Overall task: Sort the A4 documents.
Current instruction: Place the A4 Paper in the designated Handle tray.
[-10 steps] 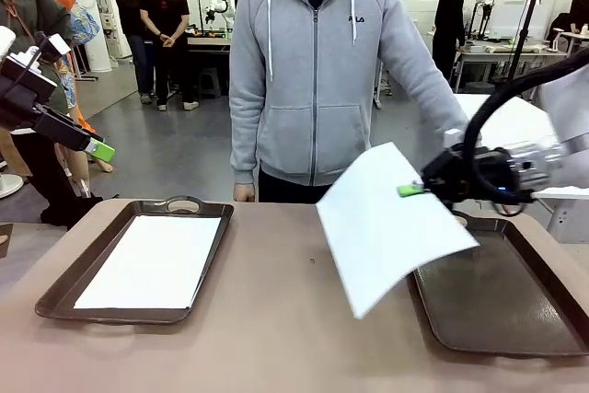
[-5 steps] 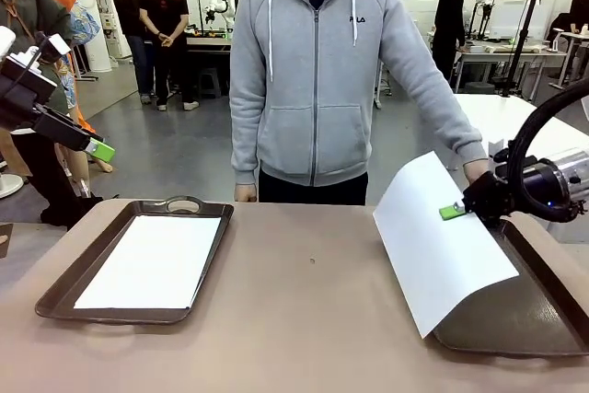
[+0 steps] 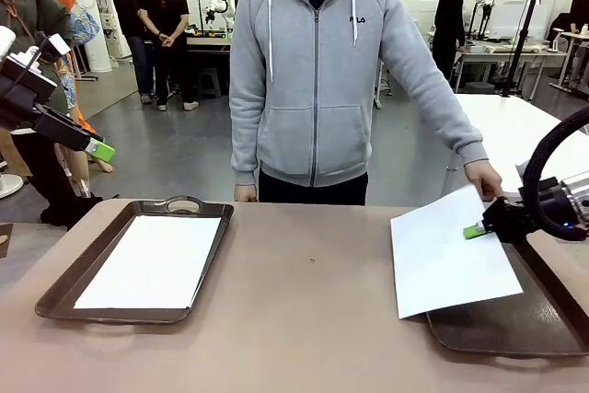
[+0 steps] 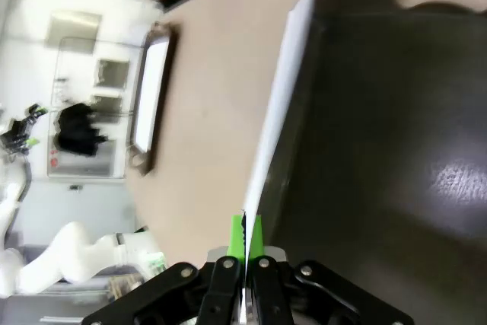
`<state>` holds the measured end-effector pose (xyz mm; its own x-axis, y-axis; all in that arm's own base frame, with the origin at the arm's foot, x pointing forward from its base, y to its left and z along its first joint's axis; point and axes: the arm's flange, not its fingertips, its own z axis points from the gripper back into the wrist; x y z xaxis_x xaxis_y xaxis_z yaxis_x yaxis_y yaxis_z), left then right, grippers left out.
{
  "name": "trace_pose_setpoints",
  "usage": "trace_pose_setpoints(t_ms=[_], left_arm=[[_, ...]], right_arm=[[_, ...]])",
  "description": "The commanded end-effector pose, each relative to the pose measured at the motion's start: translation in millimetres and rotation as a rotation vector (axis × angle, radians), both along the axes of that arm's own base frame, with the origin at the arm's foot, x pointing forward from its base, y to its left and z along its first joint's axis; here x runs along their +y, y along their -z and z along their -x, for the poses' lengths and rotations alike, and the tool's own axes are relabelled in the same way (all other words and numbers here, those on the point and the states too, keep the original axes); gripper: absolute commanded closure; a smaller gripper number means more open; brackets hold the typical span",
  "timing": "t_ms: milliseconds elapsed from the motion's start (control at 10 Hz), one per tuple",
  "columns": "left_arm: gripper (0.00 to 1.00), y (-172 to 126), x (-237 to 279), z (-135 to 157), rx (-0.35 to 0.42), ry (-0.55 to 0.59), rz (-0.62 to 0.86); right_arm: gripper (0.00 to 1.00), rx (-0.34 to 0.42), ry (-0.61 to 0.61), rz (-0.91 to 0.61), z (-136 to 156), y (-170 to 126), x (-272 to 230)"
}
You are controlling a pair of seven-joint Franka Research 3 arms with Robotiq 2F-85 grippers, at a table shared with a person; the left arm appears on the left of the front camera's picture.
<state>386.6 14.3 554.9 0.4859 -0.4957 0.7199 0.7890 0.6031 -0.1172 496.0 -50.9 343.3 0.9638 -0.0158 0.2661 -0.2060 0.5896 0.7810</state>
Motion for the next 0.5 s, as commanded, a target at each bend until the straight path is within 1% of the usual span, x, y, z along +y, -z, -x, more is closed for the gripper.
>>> trace_pose_setpoints(t_ms=[0, 100, 300, 400], left_arm=[[0.00, 0.9, -0.4, 0.6, -0.004, -0.001, -0.013], [0.00, 0.9, -0.4, 0.6, -0.004, -0.001, -0.013], [0.00, 0.9, -0.4, 0.6, -0.004, -0.001, -0.013], [0.00, 0.9, -0.4, 0.6, -0.004, -0.001, -0.013]], right_arm=[[0.99, -0.055, 0.046, 0.152, 13.3, -12.6, -4.6], [0.99, -0.047, 0.037, 0.194, 13.4, -15.1, -10.3], [0.99, 0.024, -0.011, 0.298, 8.4, -14.3, -15.5], [0.99, 0.047, -0.040, 0.323, 5.9, -15.1, -14.5]])
